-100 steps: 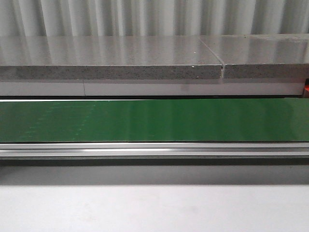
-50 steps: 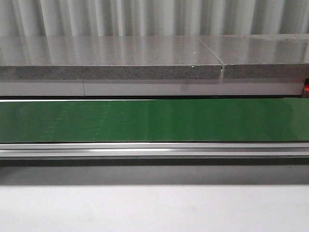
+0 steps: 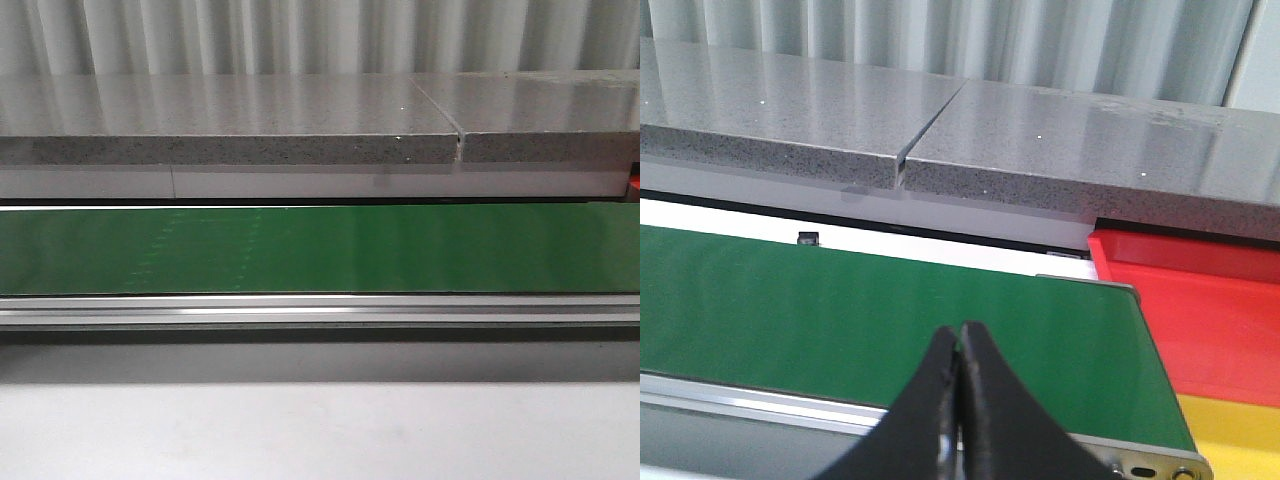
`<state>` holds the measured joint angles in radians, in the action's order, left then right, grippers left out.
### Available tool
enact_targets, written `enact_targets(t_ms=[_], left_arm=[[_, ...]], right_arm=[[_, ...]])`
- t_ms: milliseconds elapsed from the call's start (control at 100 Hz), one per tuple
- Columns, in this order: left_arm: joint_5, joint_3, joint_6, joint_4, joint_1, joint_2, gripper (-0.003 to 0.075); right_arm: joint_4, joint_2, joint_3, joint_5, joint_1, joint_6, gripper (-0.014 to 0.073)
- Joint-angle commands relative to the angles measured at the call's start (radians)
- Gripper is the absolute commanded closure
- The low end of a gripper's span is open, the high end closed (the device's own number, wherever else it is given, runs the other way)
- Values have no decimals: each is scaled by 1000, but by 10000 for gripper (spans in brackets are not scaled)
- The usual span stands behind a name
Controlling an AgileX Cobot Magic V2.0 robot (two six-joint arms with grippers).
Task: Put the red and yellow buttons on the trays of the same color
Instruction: 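Carry the red button with the left gripper and set it on the belt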
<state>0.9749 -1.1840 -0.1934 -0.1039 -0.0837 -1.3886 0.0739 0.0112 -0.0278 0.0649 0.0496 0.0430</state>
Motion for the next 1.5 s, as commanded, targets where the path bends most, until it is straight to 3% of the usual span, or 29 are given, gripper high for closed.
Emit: enact_targets(t_ms=[0, 570, 670, 840, 910, 1060, 1490], left_arm=[[-28, -56, 5, 4, 18, -23, 739], [14, -105, 140, 95, 28, -167, 717], [35, -105, 169, 104, 28, -167, 589], [42, -105, 184, 113, 28, -167, 221], [52, -105, 186, 113, 28, -167, 156], [78, -111, 193, 115, 51, -158, 153], [165, -161, 213, 132, 257, -84, 153]], right_arm=[[13, 13, 5, -85, 0, -4, 662], [13, 13, 5, -84, 0, -4, 662], [13, 13, 5, -84, 0, -4, 662], [13, 13, 5, -84, 0, -4, 662], [13, 13, 5, -84, 0, -4, 662], [13, 13, 5, -84, 0, -4, 662], [13, 13, 5, -84, 0, -4, 662]])
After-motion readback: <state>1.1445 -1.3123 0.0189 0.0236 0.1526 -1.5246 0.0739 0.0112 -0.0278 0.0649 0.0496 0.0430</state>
